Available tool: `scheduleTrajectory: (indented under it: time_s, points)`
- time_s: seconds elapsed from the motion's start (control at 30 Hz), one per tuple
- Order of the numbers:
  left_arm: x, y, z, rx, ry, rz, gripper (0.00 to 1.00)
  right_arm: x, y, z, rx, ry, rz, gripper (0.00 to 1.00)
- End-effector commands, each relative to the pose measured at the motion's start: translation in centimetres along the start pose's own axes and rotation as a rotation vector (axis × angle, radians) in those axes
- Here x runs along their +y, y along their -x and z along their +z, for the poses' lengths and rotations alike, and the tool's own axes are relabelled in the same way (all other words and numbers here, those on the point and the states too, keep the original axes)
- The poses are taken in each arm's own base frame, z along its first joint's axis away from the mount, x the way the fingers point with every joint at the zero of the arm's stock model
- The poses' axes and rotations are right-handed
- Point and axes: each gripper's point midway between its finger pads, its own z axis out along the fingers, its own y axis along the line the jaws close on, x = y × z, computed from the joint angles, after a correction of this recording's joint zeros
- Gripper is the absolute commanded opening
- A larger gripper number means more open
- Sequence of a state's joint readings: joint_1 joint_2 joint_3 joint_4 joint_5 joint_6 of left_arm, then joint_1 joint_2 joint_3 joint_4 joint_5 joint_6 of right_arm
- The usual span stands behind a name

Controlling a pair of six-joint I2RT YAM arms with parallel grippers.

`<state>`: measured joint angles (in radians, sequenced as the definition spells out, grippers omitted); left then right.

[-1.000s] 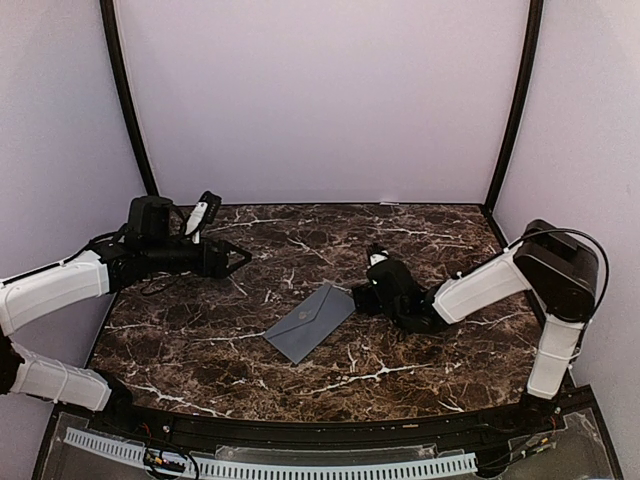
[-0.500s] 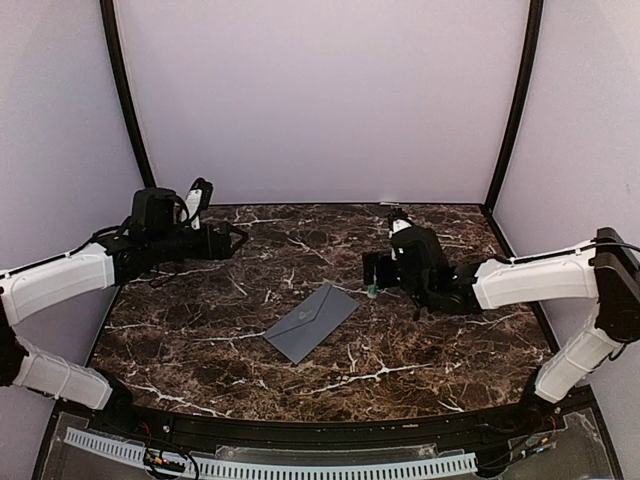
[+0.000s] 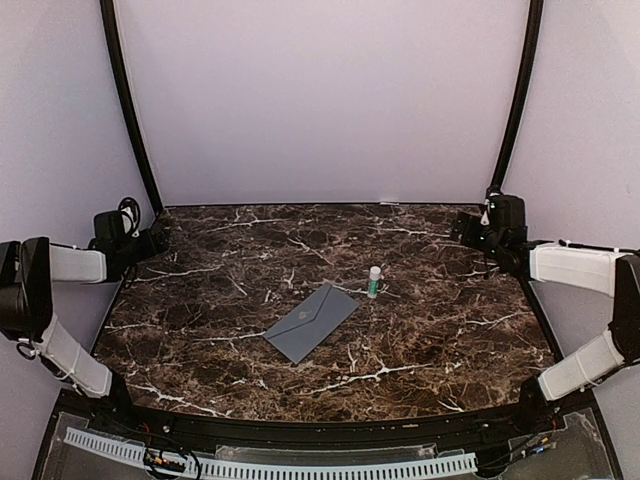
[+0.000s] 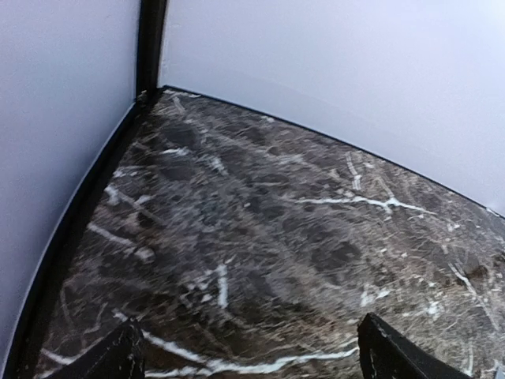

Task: Place the letter into the envelope and seal it
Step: Reset both arms

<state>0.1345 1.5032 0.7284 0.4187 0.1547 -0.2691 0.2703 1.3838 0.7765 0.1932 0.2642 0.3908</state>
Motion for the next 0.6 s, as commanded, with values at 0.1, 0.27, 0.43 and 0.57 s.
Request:
scheduleTrajectory:
  time_s: [0.1,0.27,0.43,0.57]
  points:
    - [2.5,1.1,-4.3,-0.292,0.100,0.111,0.95,-6.9,4.6,-3.8,-0.271,-0.019,0.009,0.99]
    - [1.9,-0.8,-5.7,-0.357,0.042,0.123,0.95,-8.8,4.3,-7.5,-0.482,-0.061,-0.073,0.99]
    - [1.3,-1.2,-5.6,-0.365,0.004,0.141,0.96,-9.5,1.9,-9.4,-0.571,-0.065,-0.141,0.99]
    - [1.2,-1.7,-5.7,-0.372,-0.010,0.149,0.95,-9.6,1.1,-9.3,-0.579,-0.056,-0.146,0.99]
